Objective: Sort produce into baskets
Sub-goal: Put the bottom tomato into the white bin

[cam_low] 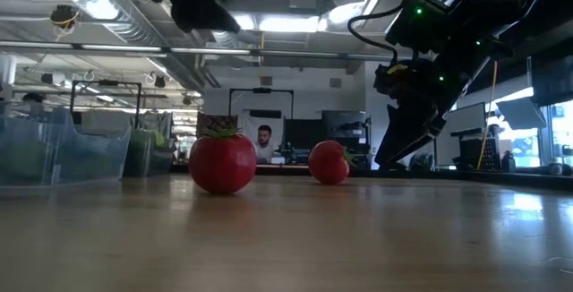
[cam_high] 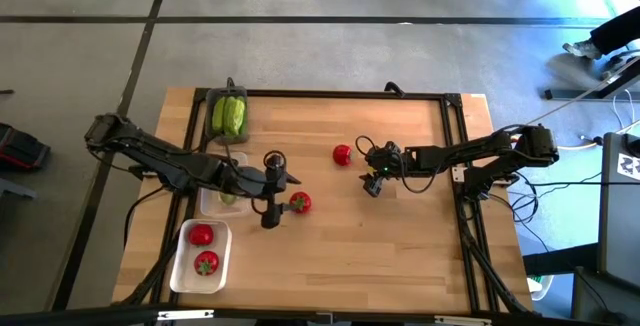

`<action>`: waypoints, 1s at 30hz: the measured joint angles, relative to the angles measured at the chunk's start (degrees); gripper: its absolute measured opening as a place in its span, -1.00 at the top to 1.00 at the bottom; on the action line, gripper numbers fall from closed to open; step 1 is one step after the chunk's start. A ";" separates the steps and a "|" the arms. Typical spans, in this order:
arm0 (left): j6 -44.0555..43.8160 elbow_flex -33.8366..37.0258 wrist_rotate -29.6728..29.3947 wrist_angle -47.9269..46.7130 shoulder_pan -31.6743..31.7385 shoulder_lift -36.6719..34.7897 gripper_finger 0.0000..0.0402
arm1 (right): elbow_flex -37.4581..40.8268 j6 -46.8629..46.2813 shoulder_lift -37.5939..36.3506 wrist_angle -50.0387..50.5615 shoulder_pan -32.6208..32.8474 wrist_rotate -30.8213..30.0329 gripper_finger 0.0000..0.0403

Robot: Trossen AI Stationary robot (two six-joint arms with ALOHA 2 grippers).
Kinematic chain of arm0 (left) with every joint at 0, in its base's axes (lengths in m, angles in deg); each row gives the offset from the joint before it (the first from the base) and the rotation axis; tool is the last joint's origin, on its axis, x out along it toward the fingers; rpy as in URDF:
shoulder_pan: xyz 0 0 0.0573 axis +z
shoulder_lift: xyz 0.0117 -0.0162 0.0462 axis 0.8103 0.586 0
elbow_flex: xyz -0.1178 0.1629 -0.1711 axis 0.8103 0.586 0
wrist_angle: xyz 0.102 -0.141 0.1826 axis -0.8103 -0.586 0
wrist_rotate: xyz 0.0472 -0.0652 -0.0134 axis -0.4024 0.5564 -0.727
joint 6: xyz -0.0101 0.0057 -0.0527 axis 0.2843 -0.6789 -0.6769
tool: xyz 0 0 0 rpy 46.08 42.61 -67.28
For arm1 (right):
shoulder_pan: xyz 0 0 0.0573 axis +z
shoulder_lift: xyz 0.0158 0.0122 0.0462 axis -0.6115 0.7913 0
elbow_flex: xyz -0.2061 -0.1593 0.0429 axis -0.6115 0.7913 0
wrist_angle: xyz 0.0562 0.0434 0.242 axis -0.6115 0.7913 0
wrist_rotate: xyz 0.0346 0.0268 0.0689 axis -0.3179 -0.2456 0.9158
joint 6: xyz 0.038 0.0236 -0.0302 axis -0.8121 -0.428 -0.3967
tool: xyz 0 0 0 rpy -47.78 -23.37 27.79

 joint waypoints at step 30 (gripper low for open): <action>0.69 -0.26 5.94 -0.01 3.71 21.16 -0.51 | 0.00 -2.34 0.00 -1.76 -0.01 0.15 -0.45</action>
